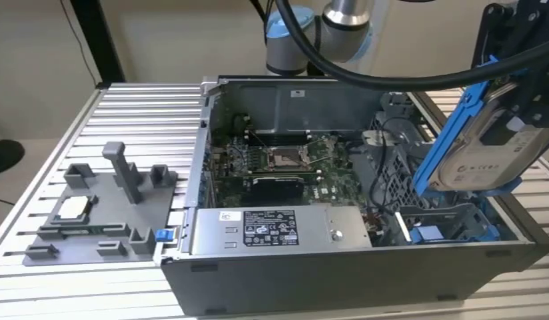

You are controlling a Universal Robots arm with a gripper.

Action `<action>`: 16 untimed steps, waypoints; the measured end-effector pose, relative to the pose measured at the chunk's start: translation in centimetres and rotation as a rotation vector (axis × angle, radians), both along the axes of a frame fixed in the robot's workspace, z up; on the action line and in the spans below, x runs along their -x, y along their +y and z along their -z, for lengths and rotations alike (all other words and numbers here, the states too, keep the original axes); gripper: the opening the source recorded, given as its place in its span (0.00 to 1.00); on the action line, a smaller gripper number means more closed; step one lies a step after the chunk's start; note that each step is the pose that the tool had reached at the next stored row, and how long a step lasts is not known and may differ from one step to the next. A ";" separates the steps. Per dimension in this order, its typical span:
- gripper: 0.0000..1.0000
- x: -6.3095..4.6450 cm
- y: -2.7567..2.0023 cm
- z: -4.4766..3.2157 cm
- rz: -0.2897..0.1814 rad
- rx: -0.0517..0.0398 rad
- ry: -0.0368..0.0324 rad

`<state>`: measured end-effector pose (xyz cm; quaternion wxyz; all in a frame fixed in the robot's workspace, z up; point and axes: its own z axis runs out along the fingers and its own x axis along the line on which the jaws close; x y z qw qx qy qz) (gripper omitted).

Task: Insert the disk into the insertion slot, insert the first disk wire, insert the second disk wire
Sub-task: 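Insert the disk into the insertion slot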

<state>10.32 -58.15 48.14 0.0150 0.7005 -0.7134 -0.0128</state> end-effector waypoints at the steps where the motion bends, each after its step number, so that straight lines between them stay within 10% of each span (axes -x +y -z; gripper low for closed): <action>1: 0.00 0.0 0.00 0.12 0.000 -0.0002 0.0000; 16: 0.00 -0.1 0.00 0.65 0.027 -0.0001 0.0000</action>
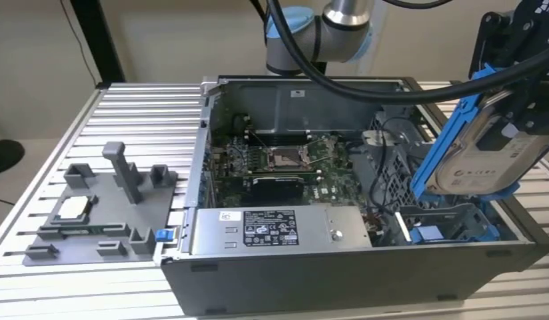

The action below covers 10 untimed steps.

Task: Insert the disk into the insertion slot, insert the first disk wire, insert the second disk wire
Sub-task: 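Insert the disk into the insertion slot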

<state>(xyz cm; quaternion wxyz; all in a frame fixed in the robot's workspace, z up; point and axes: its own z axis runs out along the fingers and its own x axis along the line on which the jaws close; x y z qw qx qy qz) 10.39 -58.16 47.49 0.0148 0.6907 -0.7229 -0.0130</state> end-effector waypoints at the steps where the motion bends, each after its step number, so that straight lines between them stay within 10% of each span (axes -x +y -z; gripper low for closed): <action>1: 0.00 0.0 0.00 0.01 0.000 0.0000 0.0000; 10: 0.00 -0.2 0.01 0.72 0.000 -0.0050 0.0000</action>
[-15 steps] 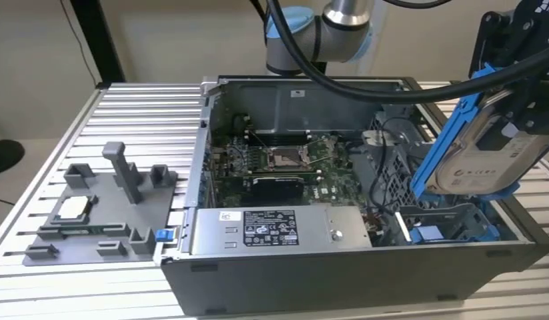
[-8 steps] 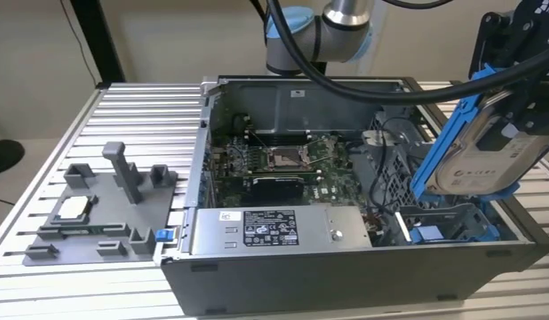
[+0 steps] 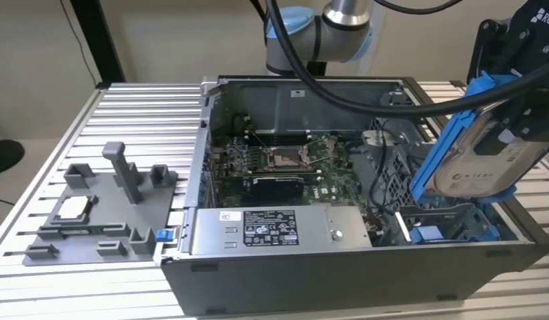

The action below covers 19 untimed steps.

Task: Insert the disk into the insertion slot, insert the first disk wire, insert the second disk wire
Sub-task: 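Insert the disk into the insertion slot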

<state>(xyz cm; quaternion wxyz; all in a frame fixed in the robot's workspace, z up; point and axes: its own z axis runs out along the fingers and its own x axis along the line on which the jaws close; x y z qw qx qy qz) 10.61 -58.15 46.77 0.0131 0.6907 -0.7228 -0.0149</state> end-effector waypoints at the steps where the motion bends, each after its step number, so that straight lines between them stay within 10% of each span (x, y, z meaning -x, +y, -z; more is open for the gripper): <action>1: 0.00 -0.1 0.00 0.13 0.000 -0.0008 0.0002; 19: 0.00 -1.2 0.00 0.82 0.017 -0.0017 0.0072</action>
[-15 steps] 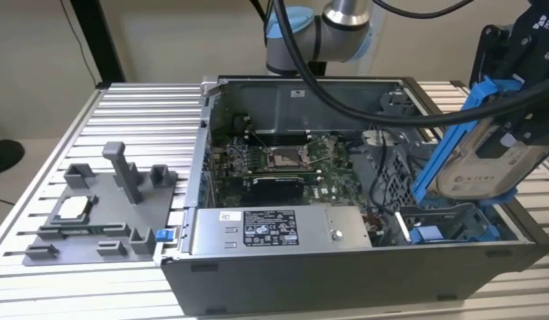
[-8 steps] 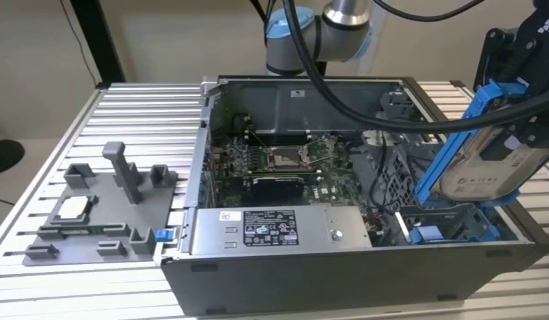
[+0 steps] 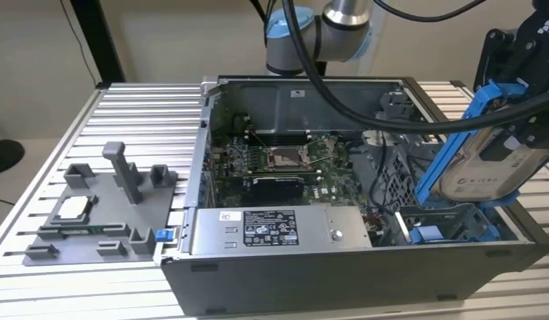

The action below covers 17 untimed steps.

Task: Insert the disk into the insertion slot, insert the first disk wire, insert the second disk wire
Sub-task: 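Insert the disk into the insertion slot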

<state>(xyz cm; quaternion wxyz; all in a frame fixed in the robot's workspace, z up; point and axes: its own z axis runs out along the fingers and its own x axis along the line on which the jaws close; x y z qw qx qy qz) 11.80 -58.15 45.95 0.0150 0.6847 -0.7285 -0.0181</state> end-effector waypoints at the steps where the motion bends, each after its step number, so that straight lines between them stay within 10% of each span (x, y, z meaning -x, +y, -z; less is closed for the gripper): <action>1: 0.00 0.0 0.00 0.02 0.007 0.0000 0.0000; 17: 0.00 0.0 0.03 0.93 0.016 0.0001 0.0000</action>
